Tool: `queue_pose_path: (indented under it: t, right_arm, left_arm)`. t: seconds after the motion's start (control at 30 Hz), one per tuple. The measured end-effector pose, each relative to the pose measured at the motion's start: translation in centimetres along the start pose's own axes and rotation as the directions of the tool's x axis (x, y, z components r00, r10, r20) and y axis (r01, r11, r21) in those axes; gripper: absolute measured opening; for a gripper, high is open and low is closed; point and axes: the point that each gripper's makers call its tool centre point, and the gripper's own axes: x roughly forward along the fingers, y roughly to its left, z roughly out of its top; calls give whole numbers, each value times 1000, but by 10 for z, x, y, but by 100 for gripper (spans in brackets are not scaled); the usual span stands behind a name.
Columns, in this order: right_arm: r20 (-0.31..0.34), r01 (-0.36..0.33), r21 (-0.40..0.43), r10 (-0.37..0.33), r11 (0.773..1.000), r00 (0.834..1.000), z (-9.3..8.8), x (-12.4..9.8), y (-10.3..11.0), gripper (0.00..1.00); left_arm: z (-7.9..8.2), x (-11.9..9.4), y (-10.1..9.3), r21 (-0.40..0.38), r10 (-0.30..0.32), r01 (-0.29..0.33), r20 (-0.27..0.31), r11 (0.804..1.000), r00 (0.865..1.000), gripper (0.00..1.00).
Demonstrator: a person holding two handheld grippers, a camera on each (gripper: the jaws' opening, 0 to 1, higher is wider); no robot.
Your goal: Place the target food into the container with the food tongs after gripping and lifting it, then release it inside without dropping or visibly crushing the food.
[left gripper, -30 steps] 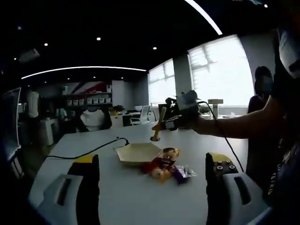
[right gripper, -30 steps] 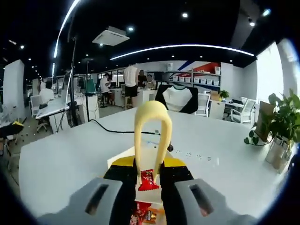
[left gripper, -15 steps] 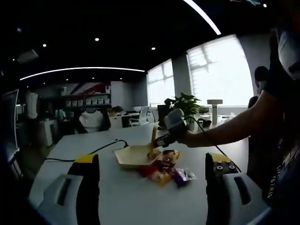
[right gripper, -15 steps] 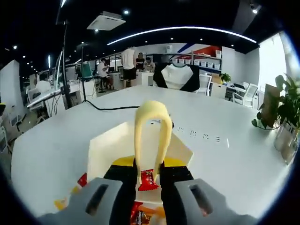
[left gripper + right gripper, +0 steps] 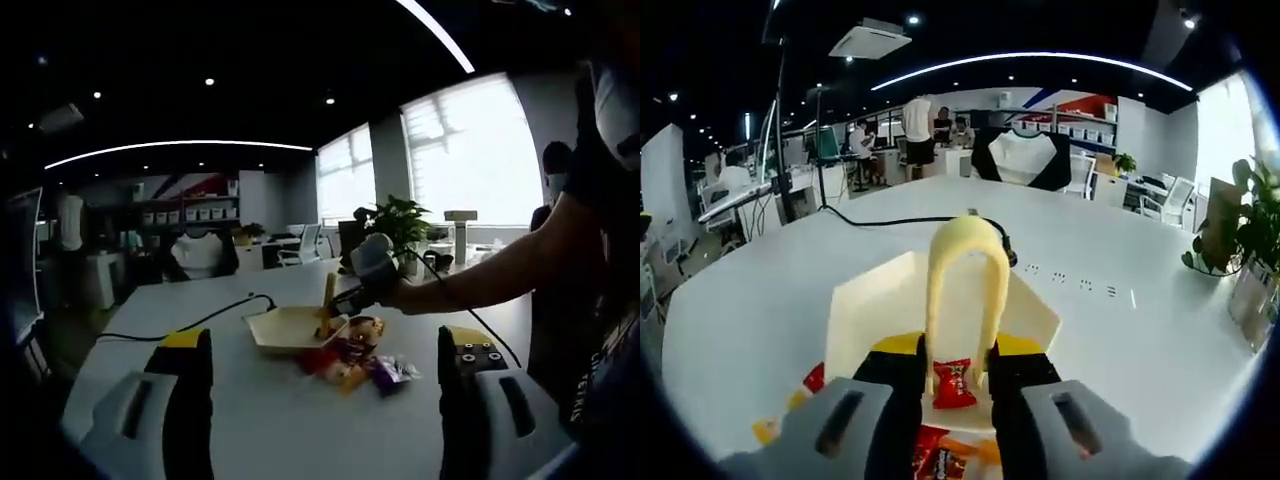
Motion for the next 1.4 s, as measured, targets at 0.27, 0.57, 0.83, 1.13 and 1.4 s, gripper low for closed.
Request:
queue_pose_path:
  t: [0.27, 0.57, 0.83, 1.13, 1.4]
  right_arm:
    - [51, 12, 23, -13, 1000, 999, 12, -14, 0, 21]
    - [102, 40, 28, -43, 999, 994, 29, -46, -5, 21]
    - [122, 50, 55, -56, 997, 991, 35, -80, -10, 21]
    - [130, 83, 36, -87, 996, 988, 29, -109, -22, 21]
    - [94, 95, 59, -100, 994, 991, 13, -103, -30, 21]
  left_arm:
    - [-3, -4, -1, -5, 7, -7, -17, 1000, 1000, 99]
    - [11, -3, -6, 11, -1, 1, 2, 1000, 1000, 99]
    - [18, 4, -16, 29, -33, 32, 13, 999, 999, 98]
    - [17, 7, -24, 40, -52, 52, 2, 998, 999, 98]
    - [17, 10, -28, 46, -63, 63, 0, 997, 998, 98]
